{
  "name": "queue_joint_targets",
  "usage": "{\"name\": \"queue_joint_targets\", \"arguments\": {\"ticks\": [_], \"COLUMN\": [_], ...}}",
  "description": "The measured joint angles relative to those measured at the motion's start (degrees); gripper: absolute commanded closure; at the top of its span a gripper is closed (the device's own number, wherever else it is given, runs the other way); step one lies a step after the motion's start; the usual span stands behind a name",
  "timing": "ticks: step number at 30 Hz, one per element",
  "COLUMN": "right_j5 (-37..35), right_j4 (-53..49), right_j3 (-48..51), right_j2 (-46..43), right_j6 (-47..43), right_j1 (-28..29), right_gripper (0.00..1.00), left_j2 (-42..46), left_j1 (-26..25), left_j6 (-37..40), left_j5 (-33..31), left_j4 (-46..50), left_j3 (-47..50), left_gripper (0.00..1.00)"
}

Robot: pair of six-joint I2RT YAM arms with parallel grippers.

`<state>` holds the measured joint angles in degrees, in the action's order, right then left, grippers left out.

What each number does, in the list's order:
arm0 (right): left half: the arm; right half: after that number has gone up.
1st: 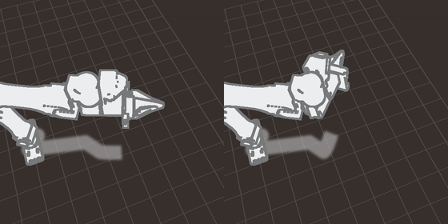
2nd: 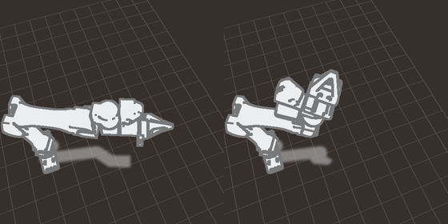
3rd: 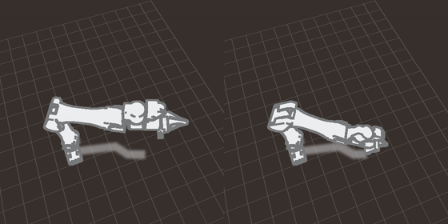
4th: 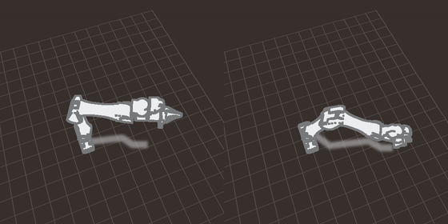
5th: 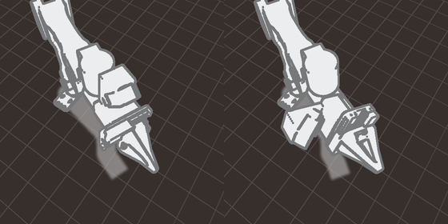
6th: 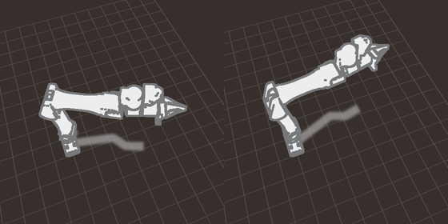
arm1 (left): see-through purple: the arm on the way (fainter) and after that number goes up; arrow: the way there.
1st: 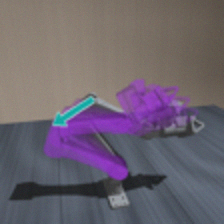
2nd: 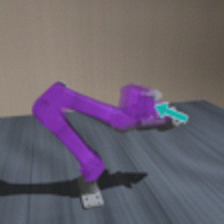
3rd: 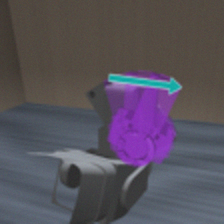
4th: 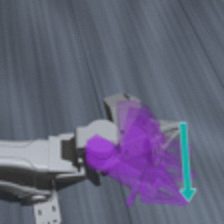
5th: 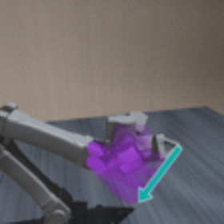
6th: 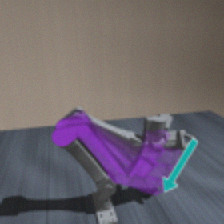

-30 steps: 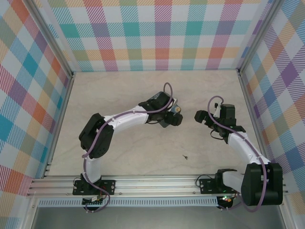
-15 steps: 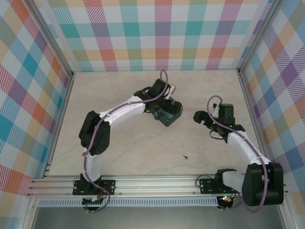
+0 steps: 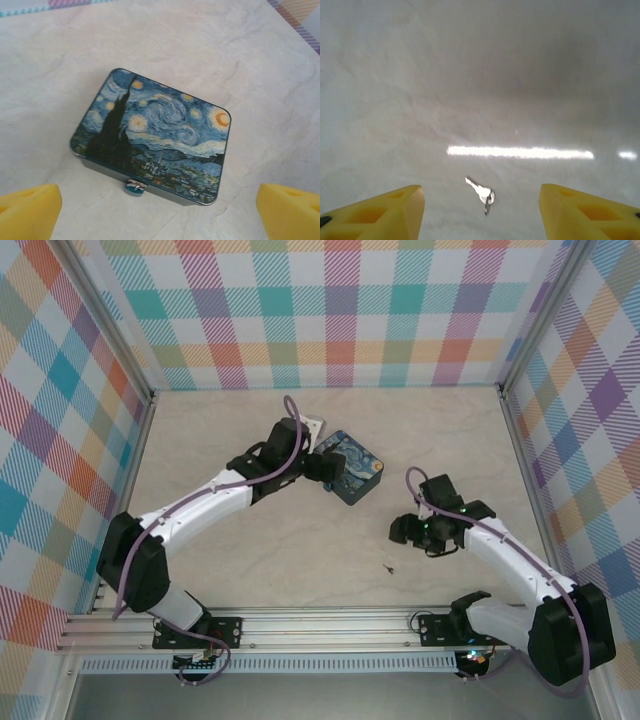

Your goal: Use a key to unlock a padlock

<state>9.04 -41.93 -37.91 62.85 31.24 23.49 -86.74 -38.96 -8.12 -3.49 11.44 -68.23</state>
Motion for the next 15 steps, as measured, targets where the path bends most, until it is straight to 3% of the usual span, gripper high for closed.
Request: {"name": "queue_joint_targets", "arguments": {"ticks": [9, 15], "right_j5": [1.9, 2.0], "right_j4": [-5.1, -3.4], "right_j3": [-0.6, -2.5], "right_j2": [10.8, 16.6], "right_j6": [4.4, 5.6], "right_j1": [9.4, 10.9], "right_gripper": [0.52, 0.59], "left_j2": [7.3, 10.0], "left_j1": [0.1, 0.2], "left_j6": [0.2, 0.6], "left_j5": [-6.8, -9.1], "left_j4": [-6.0, -7.8], "left_j3": [7.7, 9.7], "left_gripper": [0.0, 0.0]}}
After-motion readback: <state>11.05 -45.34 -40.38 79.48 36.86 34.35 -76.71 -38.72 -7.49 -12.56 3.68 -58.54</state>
